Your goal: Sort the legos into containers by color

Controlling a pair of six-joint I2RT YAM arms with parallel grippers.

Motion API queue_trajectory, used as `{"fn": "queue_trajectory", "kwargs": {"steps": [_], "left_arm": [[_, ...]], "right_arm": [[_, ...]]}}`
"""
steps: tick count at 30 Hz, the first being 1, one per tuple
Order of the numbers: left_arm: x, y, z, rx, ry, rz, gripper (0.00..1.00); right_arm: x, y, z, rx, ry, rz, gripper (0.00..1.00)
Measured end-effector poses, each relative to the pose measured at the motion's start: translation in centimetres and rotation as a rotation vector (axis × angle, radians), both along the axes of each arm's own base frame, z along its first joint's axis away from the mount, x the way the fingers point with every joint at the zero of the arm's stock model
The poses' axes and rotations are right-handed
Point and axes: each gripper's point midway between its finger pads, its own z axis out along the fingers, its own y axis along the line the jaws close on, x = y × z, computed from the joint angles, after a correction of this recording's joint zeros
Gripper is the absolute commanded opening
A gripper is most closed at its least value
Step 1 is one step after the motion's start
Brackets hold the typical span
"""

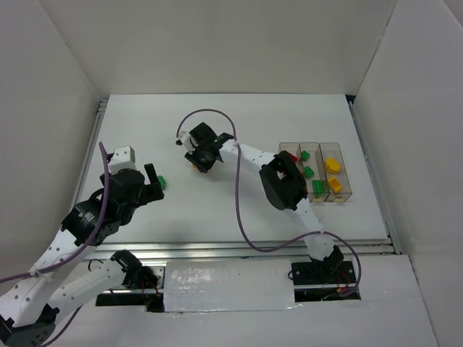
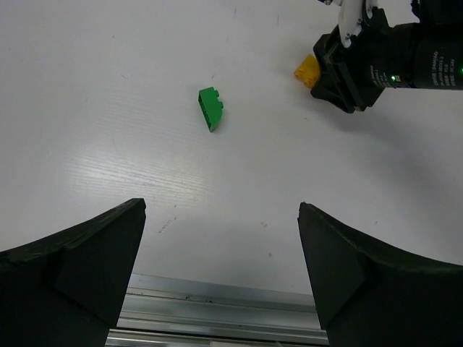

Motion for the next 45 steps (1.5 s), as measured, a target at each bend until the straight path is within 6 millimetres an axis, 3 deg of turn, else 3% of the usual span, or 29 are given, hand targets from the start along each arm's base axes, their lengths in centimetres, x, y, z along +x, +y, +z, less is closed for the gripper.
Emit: {"fn": "queue_trajectory", "kwargs": {"steps": [3,5,8,11,14,16,19,22,26,33,35,39,43,44,45], "left_arm": [[0.1,0.0,0.0,0.003,0.000,-0.006,1.00],[0.1,-0.1,0.1,0.000,0.000,-0.015,1.00],[0.2,-0.3,0.0,-0.005,0.005,-0.023,0.99],[0.2,-0.5,0.1,-0.015,0.003,-0.033,0.99],[0.1,-0.6,0.1,-0.019,-0.006,-0.053,1.00],[-0.2,-0.7,0.2,-0.029,-0.014,-0.063,0.99],[-0.4,-0.8,0.5,-0.045,-0.029,-0.075,0.99],[-0.4,-0.8,0.7,-0.054,-0.037,-0.080,1.00],[-0.5,-1.1,0.7,-0.056,-0.036,-0.094,1.00],[-1.0,-1.4,1.3,-0.073,-0.064,-0.116,1.00],[-1.0,-1.4,1.3,-0.073,-0.067,-0.115,0.99],[-1.0,-1.4,1.3,-0.070,-0.066,-0.117,1.00],[-1.0,-1.5,1.2,-0.067,-0.063,-0.119,1.00],[-1.0,-1.4,1.2,-0.067,-0.063,-0.118,0.99],[-1.0,-1.4,1.2,-0.066,-0.063,-0.117,0.99]], "right_arm": [[-1.0,-2.2,0.6,0.021,0.010,-0.102,0.00],[-1.7,-4.3,2.2,0.044,0.018,-0.186,0.00],[-1.0,-8.9,7.3,0.145,-0.002,-0.353,0.00],[1.5,-16.8,14.2,0.285,-0.092,-0.578,0.00],[3.6,-27.6,19.3,0.389,-0.217,-0.861,0.00],[3.9,-34.4,19.8,0.398,-0.255,-1.060,0.00],[3.5,-42.0,16.8,0.361,-0.212,-1.352,0.00],[2.6,-46.1,12.1,0.326,-0.093,-1.534,0.00],[-0.4,-48.8,7.3,0.256,0.046,-1.683,0.00],[-1.0,-49.0,7.1,0.236,0.054,-1.742,0.04],[-1.0,-49.3,7.0,0.224,0.049,-1.760,0.15],[-1.1,-49.8,6.3,0.199,0.053,-1.798,0.28],[-1.3,-49.9,6.1,0.196,0.060,-1.811,0.63],[-1.3,-49.8,6.1,0.199,0.061,-1.813,0.96],[-1.2,-49.8,6.1,0.206,0.063,-1.821,1.00]]}}
